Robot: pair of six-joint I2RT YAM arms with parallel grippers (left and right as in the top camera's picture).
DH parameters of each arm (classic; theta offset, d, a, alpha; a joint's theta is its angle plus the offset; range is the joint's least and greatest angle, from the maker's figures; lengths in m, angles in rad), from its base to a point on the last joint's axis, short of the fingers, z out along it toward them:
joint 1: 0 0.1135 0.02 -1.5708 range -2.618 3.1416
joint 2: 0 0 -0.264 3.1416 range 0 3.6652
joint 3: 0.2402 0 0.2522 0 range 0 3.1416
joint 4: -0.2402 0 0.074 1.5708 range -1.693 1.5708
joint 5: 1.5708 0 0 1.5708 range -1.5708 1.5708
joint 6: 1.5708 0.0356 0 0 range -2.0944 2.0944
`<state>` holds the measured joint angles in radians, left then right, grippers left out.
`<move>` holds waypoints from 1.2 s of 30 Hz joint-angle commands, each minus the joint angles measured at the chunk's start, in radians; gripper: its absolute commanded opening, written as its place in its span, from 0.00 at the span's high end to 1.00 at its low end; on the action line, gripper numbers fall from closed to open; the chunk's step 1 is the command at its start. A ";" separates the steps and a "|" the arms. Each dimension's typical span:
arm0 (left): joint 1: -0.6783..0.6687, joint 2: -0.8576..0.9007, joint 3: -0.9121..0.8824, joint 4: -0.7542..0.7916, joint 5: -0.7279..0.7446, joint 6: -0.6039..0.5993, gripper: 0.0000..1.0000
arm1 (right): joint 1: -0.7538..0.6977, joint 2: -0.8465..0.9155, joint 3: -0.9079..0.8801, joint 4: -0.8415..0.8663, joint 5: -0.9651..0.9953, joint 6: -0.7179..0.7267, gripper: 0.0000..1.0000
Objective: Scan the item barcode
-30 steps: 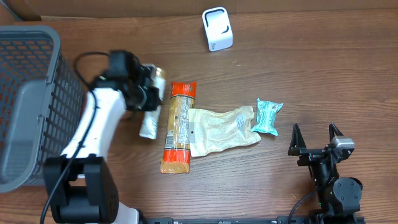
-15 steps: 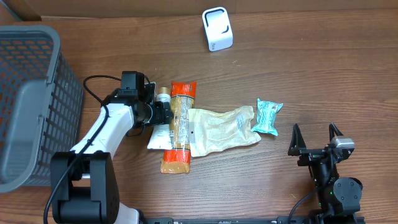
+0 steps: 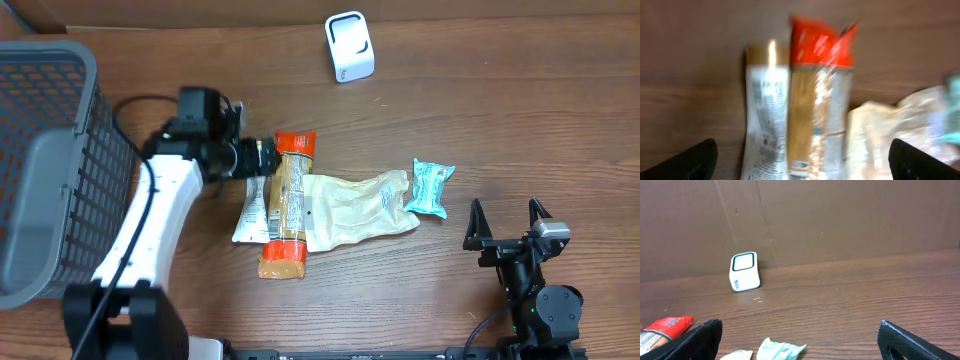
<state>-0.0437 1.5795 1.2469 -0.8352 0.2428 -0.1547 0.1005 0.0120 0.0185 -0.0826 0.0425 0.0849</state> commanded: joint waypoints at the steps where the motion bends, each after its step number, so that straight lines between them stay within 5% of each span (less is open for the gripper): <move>1: 0.004 -0.090 0.150 -0.075 0.043 0.001 0.00 | 0.007 -0.009 -0.010 0.005 0.008 -0.004 0.00; 7: 0.004 -0.198 0.290 -0.193 0.072 0.004 0.00 | 0.007 -0.009 -0.010 0.006 0.008 -0.004 0.00; 15: 0.005 -0.419 0.333 -0.215 -0.050 0.285 0.00 | 0.007 -0.009 -0.010 0.011 -0.040 -0.004 0.00; 20: 0.005 -0.547 0.333 -0.272 -0.256 0.289 0.00 | 0.007 -0.009 -0.005 0.012 -0.166 0.000 0.00; 28: 0.005 -0.591 0.332 -0.379 -0.256 0.289 0.01 | 0.007 0.011 0.111 -0.039 -0.214 0.079 0.00; 36: 0.005 -0.566 0.332 -0.389 -0.253 0.290 0.00 | 0.007 0.257 0.364 -0.200 -0.237 0.078 0.00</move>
<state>-0.0437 1.0065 1.5669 -1.2236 0.0036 0.1131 0.1005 0.1631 0.2714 -0.2489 -0.1757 0.1562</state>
